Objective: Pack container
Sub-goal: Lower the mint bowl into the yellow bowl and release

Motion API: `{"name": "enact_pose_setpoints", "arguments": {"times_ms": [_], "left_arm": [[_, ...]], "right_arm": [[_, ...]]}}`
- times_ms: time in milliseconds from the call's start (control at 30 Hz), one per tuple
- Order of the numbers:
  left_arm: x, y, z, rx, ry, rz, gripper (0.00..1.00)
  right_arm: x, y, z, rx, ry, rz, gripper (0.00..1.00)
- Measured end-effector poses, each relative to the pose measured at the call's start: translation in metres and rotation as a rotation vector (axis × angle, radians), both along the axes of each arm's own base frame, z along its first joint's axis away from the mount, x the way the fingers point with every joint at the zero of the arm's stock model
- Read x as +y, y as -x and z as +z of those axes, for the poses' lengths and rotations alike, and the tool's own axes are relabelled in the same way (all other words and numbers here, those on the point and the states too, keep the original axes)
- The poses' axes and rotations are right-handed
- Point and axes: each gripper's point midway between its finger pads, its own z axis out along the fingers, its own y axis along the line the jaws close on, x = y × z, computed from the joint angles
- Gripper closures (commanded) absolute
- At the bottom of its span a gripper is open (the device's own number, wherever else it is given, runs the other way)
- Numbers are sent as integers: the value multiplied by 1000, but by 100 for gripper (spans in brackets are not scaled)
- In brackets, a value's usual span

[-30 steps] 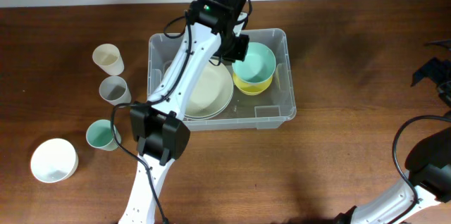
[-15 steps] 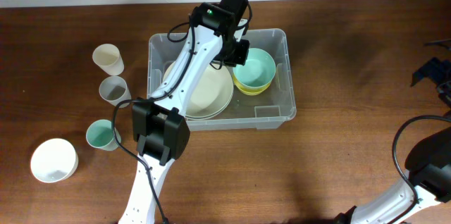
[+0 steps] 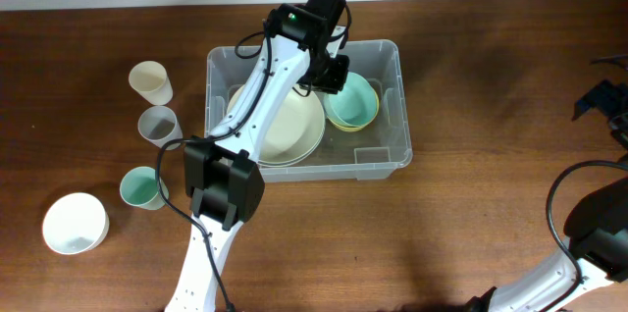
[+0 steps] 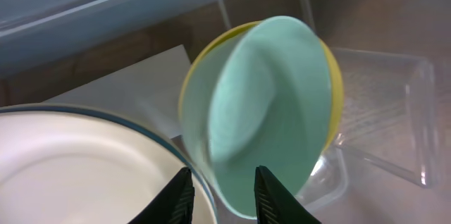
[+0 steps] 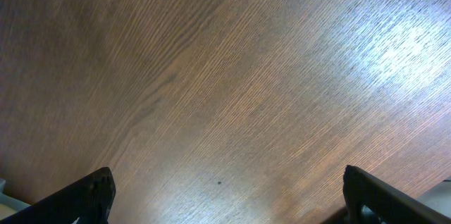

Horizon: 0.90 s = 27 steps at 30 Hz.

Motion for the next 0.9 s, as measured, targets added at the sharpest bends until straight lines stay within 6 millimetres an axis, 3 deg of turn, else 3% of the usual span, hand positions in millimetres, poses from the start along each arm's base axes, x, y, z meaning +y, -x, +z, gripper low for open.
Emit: {"name": "enact_pose_setpoints", "arguments": {"times_ms": [133, 267, 900], "left_arm": [[-2, 1, 0, 5, 11, -3, 82], [-3, 0, 1, 1, 19, -5, 99], [4, -4, 0, -22, -26, 6, 99]], "right_arm": [[0, 0, 0, 0, 0, 0, 1], [0, 0, 0, 0, 0, 0, 1], [0, 0, 0, 0, 0, 0, 1]]}}
